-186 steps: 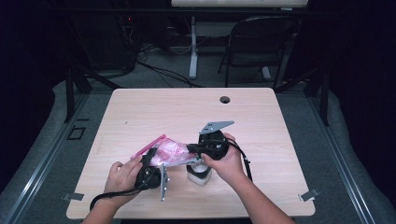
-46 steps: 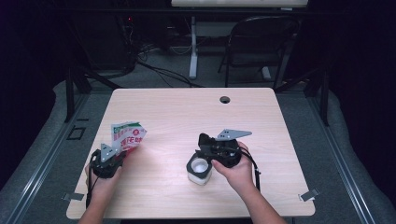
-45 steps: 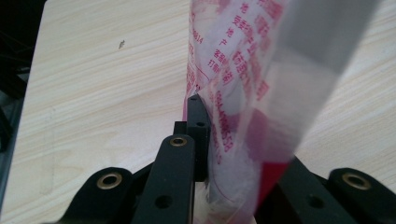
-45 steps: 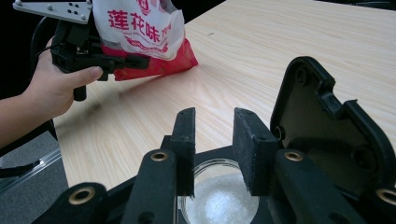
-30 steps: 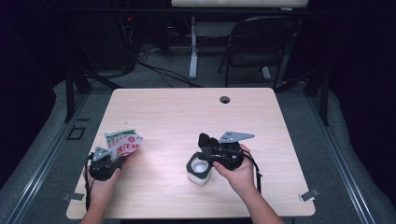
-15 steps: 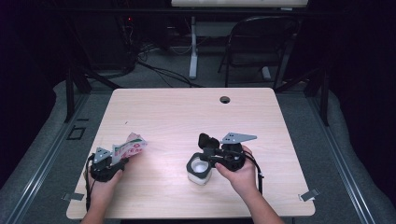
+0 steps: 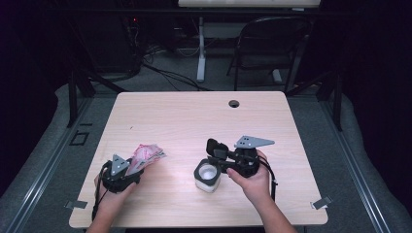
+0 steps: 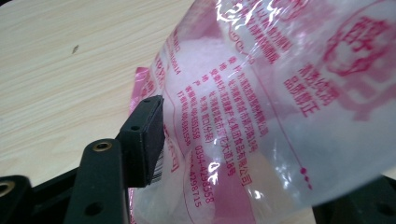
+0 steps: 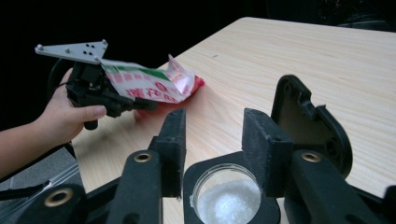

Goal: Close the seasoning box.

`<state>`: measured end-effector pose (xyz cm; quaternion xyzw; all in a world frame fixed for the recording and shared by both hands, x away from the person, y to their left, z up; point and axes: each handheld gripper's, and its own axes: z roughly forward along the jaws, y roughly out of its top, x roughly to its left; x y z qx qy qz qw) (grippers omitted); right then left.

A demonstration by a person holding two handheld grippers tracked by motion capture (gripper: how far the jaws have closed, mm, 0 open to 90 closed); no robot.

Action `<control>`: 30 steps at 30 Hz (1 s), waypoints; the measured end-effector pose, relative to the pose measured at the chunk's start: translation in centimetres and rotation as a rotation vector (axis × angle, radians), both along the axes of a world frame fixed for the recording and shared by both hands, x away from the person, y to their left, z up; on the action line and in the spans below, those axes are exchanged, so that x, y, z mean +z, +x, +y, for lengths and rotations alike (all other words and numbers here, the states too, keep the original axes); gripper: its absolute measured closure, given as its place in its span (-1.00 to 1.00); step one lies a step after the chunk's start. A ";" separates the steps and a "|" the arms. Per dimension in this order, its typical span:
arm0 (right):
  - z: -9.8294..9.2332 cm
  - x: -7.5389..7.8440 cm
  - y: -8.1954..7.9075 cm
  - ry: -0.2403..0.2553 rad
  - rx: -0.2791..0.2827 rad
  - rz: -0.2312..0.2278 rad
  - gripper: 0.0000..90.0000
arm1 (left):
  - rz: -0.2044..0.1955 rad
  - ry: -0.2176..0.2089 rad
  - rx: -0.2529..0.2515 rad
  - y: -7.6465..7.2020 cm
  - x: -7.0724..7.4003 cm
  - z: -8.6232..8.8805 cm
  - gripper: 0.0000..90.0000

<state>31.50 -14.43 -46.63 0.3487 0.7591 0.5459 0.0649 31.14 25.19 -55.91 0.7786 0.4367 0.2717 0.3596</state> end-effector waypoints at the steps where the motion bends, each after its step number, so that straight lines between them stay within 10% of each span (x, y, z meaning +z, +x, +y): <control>1: 0.0 0.2 0.0 0.001 -0.003 -0.003 0.30 | 0.005 0.002 -0.009 -0.1 0.1 -0.2 -0.07; 16: -2.0 0.7 0.3 0.000 -0.109 -0.059 0.16 | 0.033 0.072 -0.062 -1.0 -0.2 -1.9 -0.19; 30: -2.6 0.3 0.6 -0.019 -0.136 -0.052 0.04 | -0.007 0.347 -0.113 -2.0 -1.4 -4.0 -0.09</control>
